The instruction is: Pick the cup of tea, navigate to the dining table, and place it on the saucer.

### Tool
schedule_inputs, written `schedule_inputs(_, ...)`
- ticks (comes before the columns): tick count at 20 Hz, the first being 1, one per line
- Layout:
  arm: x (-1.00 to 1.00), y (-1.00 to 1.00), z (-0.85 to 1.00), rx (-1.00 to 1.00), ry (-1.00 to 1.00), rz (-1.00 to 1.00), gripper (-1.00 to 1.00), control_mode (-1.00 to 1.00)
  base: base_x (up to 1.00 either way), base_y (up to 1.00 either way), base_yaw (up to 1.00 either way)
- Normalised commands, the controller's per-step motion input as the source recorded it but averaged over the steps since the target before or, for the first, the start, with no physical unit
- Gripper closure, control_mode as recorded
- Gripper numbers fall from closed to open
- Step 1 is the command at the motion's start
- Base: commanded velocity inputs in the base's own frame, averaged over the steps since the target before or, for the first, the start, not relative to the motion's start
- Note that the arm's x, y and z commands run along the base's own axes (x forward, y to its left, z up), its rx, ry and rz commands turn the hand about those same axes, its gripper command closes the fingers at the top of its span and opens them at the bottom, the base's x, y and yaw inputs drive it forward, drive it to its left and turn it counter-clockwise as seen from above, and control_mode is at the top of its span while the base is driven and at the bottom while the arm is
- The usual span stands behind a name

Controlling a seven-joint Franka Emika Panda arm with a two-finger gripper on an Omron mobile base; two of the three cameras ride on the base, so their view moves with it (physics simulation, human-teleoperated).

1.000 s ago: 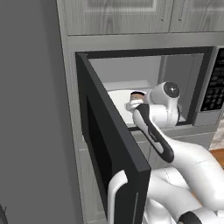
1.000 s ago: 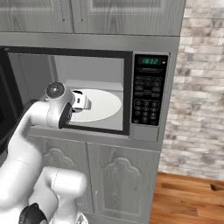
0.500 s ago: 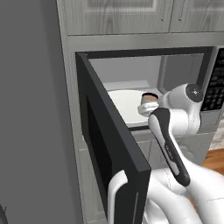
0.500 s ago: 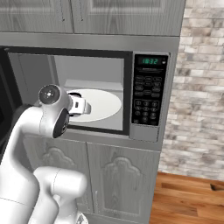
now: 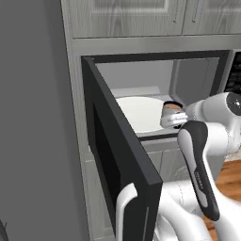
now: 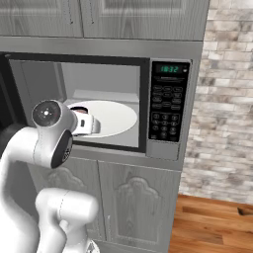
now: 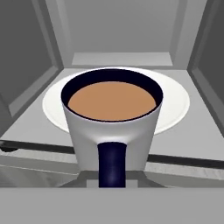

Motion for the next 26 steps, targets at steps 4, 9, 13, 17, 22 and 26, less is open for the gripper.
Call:
schedule_inputs(4,-0.45,0.00,0.33,0.00,0.00,0.03,1.00,-1.00,0.00,0.00,0.00)
schedule_inputs(9,-0.45,-0.05,0.30,0.00,0.00,0.07,1.00,-1.00,0.00,0.00,0.00)
schedule_inputs(13,-0.40,-0.06,0.24,0.00,0.00,0.08,1.00,-1.00,0.00,0.00,0.00)
schedule_inputs(17,-0.35,-0.01,0.06,0.00,0.00,0.04,1.00,-1.00,0.00,0.00,0.00)
schedule_inputs(22,-0.39,0.00,0.00,0.00,-0.09,0.00,1.00,-1.00,0.00,0.00,0.00)
schedule_inputs(26,-0.40,-0.10,0.00,0.00,-0.15,0.00,1.00,-1.00,0.00,0.00,0.00)
